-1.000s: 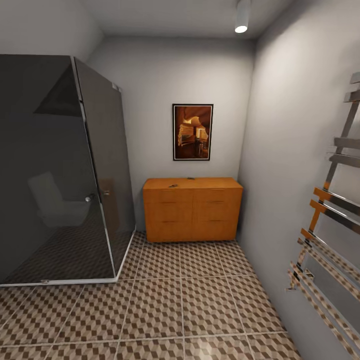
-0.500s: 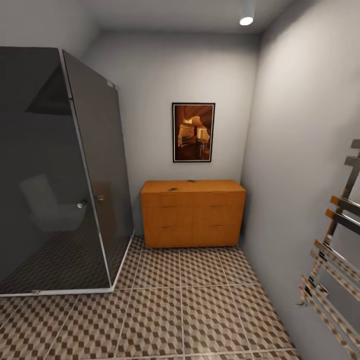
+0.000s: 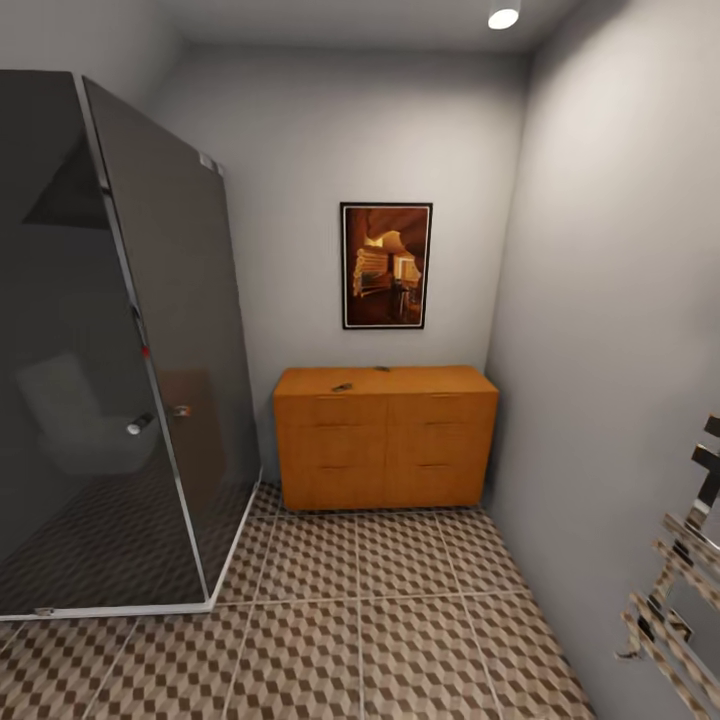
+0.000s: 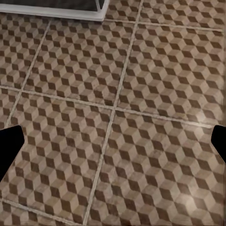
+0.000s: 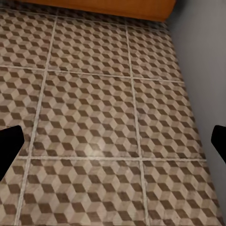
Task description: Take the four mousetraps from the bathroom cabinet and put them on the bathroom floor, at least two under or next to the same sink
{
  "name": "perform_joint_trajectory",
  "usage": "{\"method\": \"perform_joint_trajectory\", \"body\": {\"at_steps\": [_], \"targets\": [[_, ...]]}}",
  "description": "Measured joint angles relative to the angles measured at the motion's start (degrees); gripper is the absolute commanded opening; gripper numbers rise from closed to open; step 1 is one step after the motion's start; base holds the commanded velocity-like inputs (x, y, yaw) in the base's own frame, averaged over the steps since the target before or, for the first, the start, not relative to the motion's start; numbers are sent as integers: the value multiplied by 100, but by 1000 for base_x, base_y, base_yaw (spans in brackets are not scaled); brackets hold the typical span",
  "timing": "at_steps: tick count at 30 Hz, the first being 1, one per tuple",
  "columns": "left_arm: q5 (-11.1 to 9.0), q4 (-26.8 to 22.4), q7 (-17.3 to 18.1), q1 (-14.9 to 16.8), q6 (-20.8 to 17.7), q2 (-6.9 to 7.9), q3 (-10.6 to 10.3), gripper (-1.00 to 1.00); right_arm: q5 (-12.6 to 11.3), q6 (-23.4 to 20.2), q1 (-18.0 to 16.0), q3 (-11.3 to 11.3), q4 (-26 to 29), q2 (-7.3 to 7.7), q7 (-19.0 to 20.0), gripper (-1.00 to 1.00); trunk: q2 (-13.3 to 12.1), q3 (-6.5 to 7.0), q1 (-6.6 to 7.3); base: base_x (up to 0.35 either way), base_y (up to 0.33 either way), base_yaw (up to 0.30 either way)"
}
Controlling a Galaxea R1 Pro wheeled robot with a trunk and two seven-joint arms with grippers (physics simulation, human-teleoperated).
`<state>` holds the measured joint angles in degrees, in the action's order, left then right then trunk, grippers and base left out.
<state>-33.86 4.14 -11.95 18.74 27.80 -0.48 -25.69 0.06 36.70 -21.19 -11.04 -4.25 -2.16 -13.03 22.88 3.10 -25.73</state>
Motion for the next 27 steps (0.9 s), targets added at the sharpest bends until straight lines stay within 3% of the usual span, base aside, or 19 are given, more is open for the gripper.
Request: {"method": "perform_joint_trajectory", "body": {"at_steps": [27], "targets": [[0,-2,0,0,0,1,0,100,0,-2,0,0,0,0,0,100,0,0,0,327,-106,0]]}}
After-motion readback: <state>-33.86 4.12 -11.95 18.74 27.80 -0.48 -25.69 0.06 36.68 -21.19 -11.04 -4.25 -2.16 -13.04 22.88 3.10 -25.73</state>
